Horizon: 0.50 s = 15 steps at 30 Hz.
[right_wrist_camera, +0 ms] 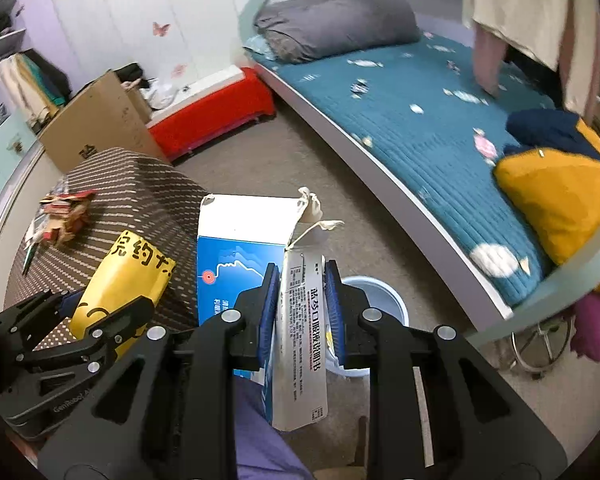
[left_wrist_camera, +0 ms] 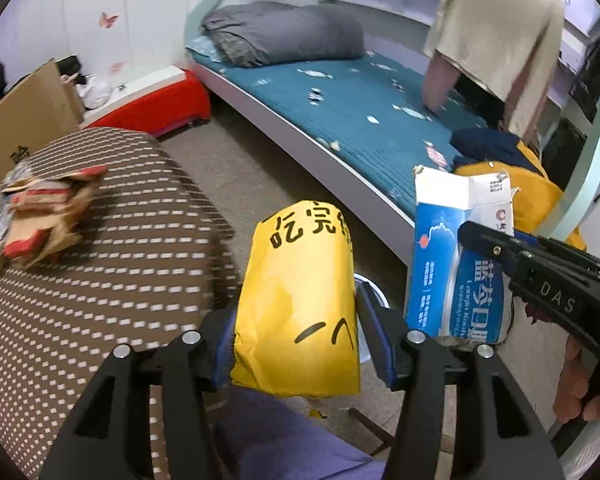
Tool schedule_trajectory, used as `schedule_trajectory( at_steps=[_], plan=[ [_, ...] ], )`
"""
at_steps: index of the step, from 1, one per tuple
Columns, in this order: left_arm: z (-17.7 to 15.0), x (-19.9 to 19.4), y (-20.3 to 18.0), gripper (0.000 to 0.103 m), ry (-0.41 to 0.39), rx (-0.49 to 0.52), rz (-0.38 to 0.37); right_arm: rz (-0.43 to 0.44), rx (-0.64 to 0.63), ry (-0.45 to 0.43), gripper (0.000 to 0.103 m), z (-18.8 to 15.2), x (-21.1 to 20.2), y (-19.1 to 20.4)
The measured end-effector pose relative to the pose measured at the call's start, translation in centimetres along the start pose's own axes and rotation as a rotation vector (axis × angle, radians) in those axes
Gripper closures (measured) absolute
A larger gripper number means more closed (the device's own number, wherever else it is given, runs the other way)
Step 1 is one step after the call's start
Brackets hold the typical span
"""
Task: Collect trash
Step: 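Carry the box and yellow bag over the bucket and open both grippers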
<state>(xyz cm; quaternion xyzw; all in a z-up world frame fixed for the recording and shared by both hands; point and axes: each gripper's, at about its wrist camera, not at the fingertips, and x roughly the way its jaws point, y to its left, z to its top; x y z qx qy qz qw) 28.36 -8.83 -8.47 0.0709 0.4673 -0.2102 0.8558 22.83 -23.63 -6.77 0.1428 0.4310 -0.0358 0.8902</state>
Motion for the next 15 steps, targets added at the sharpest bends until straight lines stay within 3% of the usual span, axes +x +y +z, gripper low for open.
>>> schedule_trajectory(
  at_steps=[15],
  plan=[
    [0.5,7.9,-7.7,0.046,0.172,0.127,-0.080,-0.122,0.207,0.109,0.079,-2.7,3.2,-9.6]
  ],
)
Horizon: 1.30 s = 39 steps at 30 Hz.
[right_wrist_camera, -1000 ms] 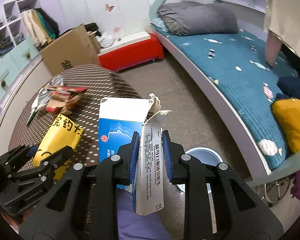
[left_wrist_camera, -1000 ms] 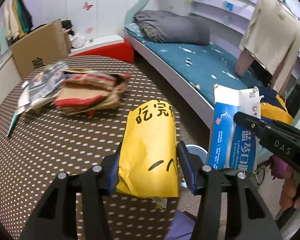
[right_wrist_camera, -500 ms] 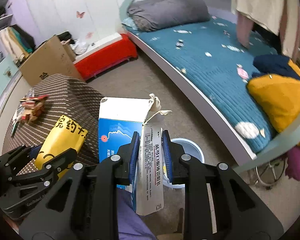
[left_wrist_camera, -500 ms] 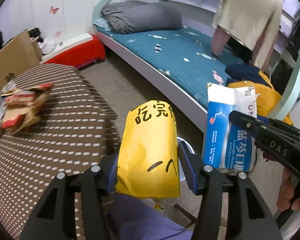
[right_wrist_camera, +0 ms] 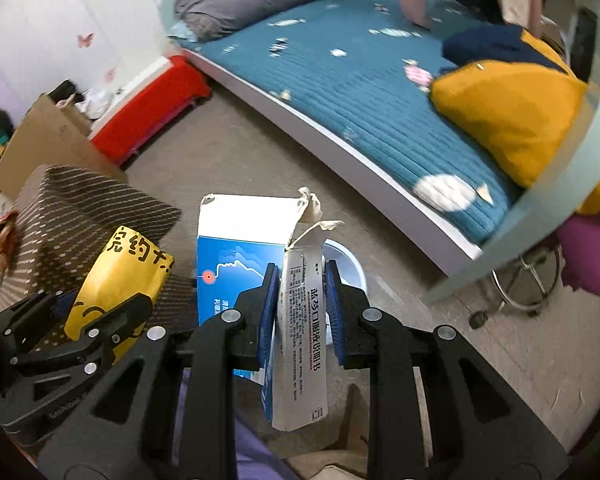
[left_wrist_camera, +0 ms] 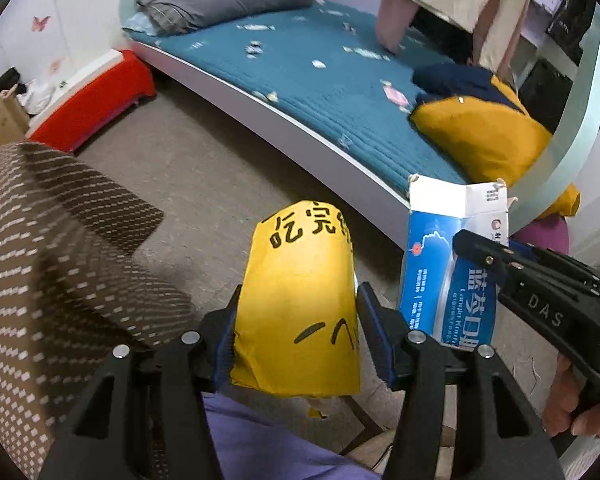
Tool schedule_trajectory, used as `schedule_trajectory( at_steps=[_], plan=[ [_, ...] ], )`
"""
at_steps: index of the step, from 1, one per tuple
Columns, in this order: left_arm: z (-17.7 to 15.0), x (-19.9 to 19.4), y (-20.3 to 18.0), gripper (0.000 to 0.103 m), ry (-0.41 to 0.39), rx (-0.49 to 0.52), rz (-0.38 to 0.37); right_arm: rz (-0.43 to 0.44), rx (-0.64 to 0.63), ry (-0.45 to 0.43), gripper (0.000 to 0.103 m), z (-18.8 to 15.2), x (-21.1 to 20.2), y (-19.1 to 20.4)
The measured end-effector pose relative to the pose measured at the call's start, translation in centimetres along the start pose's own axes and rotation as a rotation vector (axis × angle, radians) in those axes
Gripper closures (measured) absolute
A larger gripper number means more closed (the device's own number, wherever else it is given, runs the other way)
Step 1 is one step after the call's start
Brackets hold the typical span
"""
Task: Collect trash
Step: 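Carry the box and yellow bag over the bucket and open both grippers, then move both empty grippers back toward the polka-dot table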
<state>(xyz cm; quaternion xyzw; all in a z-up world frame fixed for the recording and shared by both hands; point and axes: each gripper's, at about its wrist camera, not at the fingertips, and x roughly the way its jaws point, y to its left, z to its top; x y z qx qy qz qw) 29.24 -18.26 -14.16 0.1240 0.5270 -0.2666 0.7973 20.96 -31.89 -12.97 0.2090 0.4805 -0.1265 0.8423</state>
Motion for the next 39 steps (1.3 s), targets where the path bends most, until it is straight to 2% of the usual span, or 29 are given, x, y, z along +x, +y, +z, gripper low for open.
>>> schedule_trajectory(
  at_steps=[1,2,3,4,7,13,17,19,20,21,22,25,33,39],
  plan=[
    [0.3,0.6,-0.3,0.045,0.007,0.000,-0.001,-0.008,0.009,0.004,0.079,0.0,0.2,-0.5],
    [0.5,1.0,-0.5,0.037,0.009,-0.002,0.002,-0.018,0.022,0.009,0.079,0.1,0.4,-1.0],
    [0.8,1.5,-0.8,0.023,0.012,-0.008,0.013,-0.022,0.030,0.012,0.079,0.1,0.6,-1.3],
    [0.9,1.7,-1.0,0.021,0.008,-0.012,0.015,-0.026,0.038,0.015,0.079,0.1,0.7,-1.6],
    [1.1,2.4,-1.0,0.021,0.020,-0.018,-0.010,-0.041,0.057,0.027,0.079,0.1,1.3,-2.3],
    [0.4,3.0,1.8,0.021,0.049,-0.089,0.034,-0.032,0.044,0.071,0.079,0.2,3.5,-1.3],
    [-0.1,2.5,4.1,0.021,0.045,-0.126,0.069,-0.011,0.006,0.084,0.079,0.9,4.7,0.8],
    [-0.1,2.3,4.9,0.021,0.044,-0.147,0.085,-0.002,0.004,0.078,0.069,1.5,5.1,1.5],
    [-0.1,2.2,5.2,0.021,0.042,-0.153,0.089,0.003,0.014,0.064,0.058,1.9,5.1,1.8],
    [-0.2,2.0,5.5,0.021,0.041,-0.156,0.093,0.008,0.020,0.058,0.033,2.1,5.1,2.0],
    [-0.2,1.9,5.6,0.021,0.040,-0.157,0.097,0.014,0.027,0.044,0.030,2.2,4.9,2.1],
    [-0.3,1.8,5.9,0.021,0.042,-0.157,0.096,-0.004,-0.009,0.024,0.030,2.1,4.7,2.8],
    [-0.7,1.9,4.9,0.018,0.050,-0.134,0.101,0.025,-0.019,0.116,0.030,-0.2,5.7,2.7],
    [-1.1,1.3,4.1,0.018,0.037,-0.121,0.101,0.030,-0.005,0.119,0.030,-1.3,4.9,2.4]
  ],
)
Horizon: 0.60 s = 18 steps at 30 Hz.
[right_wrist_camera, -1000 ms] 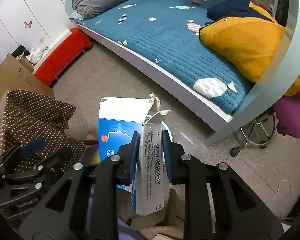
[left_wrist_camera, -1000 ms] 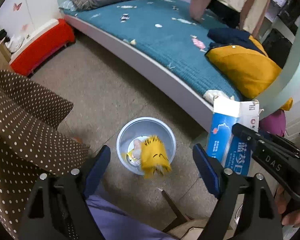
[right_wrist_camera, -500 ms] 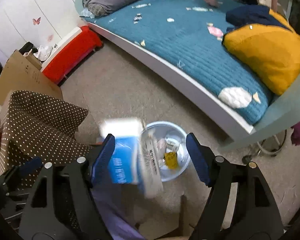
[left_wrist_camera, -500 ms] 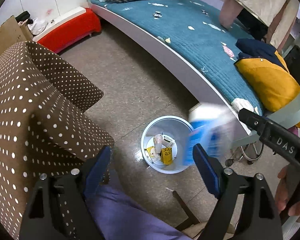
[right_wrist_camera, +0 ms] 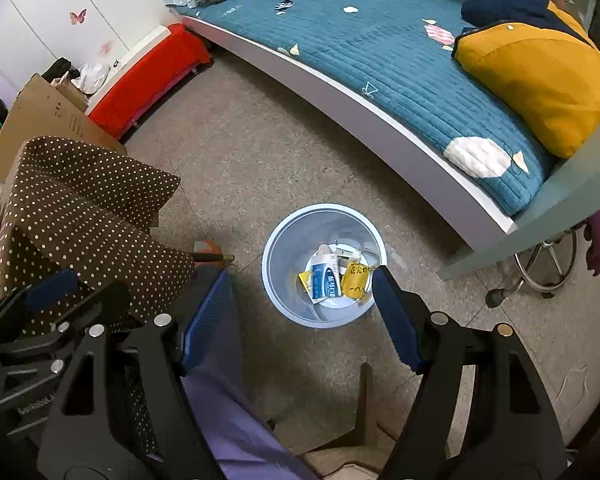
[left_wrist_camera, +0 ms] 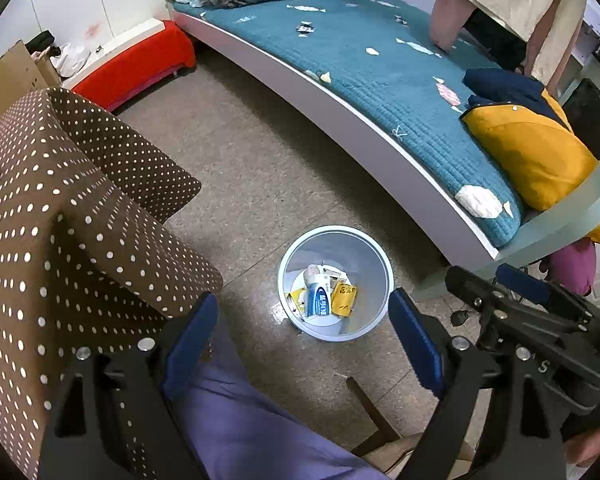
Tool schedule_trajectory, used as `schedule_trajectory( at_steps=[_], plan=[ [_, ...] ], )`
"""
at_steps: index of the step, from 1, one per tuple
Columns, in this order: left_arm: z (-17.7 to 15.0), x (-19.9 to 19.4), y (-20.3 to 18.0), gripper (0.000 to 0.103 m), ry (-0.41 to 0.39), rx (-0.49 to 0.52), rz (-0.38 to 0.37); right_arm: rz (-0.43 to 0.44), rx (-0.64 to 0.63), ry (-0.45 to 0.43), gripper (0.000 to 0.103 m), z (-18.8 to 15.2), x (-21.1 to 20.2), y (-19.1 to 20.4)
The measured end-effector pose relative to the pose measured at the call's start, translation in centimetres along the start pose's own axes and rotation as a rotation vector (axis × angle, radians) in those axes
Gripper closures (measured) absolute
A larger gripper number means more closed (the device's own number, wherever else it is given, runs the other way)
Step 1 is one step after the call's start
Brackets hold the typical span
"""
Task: Collect trash
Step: 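Move both empty grippers back toward the polka-dot table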
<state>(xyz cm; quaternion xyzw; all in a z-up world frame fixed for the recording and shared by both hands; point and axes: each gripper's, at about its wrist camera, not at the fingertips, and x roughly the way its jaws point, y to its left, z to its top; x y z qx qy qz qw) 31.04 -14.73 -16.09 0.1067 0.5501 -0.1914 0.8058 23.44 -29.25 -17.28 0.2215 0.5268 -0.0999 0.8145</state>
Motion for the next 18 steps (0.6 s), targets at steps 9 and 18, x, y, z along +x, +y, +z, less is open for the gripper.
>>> schedule_trajectory(
  at_steps=[9,18],
  plan=[
    [-1.1,-2.2,-0.3,0.016,-0.043,0.023,-0.023,0.002,0.000,-0.033,0.030,-1.1,-2.0,0.4],
    [-2.8,-5.5,0.3,0.016,-0.103,0.018,-0.017,0.021,-0.024,-0.109,0.030,-2.3,-5.5,1.7]
  ],
)
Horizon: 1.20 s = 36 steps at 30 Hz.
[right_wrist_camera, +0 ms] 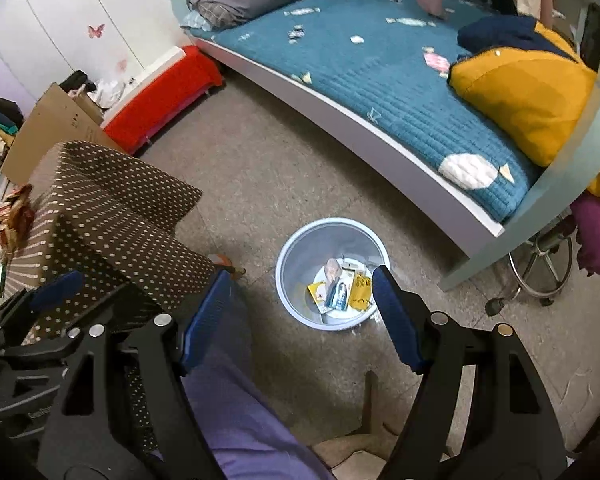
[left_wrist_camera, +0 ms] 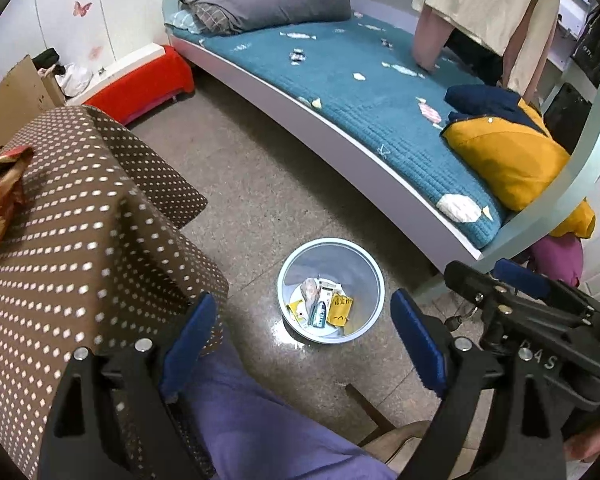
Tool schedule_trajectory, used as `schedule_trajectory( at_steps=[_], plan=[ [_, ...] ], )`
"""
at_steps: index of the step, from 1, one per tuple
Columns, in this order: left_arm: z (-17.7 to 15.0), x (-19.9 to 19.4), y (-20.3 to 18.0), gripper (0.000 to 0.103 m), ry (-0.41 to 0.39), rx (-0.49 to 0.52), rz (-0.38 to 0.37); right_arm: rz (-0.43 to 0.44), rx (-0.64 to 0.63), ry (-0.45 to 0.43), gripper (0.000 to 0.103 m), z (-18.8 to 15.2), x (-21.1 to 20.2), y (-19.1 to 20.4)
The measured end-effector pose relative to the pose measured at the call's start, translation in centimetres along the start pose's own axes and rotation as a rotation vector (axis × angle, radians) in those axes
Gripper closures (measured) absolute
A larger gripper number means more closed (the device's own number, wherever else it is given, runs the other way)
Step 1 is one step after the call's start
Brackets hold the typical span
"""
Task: Collect trash
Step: 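Move both empty grippers back toward the polka-dot table, then grasp the red-and-brown paper bag with the right gripper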
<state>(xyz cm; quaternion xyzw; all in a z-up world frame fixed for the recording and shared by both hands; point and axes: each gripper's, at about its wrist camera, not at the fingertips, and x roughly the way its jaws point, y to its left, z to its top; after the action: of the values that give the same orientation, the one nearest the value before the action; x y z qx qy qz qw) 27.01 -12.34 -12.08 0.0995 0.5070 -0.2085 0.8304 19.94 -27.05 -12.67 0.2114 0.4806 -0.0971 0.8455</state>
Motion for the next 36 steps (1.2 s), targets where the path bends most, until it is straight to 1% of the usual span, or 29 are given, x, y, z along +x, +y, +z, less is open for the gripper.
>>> schedule_trajectory(
  at_steps=[6,12,16,28,32,36],
  plan=[
    [-0.8,-2.9,1.6,0.015,-0.062,-0.039,0.005,0.030,-0.033,-0.036,0.030,-0.4,-1.7,1.8],
    [-1.7,-5.4,3.8,0.014,-0.112,-0.088,0.036,0.075,-0.069,-0.050,0.030,-0.8,-2.7,4.2],
    [-2.5,-6.9,5.9,0.014,-0.136,-0.129,0.075,0.115,-0.099,-0.060,0.030,-0.9,-3.1,6.4],
    [-5.4,-10.4,13.4,0.014,-0.178,-0.306,0.185,0.212,-0.273,-0.057,0.030,-1.5,-3.1,14.7],
    [-6.3,-11.7,15.7,0.013,-0.199,-0.360,0.232,0.260,-0.350,-0.064,0.030,-1.5,-3.3,17.6],
    [-7.3,-12.6,17.9,0.012,-0.207,-0.414,0.269,0.270,-0.446,-0.080,0.028,-1.7,-3.4,20.7]
  ],
)
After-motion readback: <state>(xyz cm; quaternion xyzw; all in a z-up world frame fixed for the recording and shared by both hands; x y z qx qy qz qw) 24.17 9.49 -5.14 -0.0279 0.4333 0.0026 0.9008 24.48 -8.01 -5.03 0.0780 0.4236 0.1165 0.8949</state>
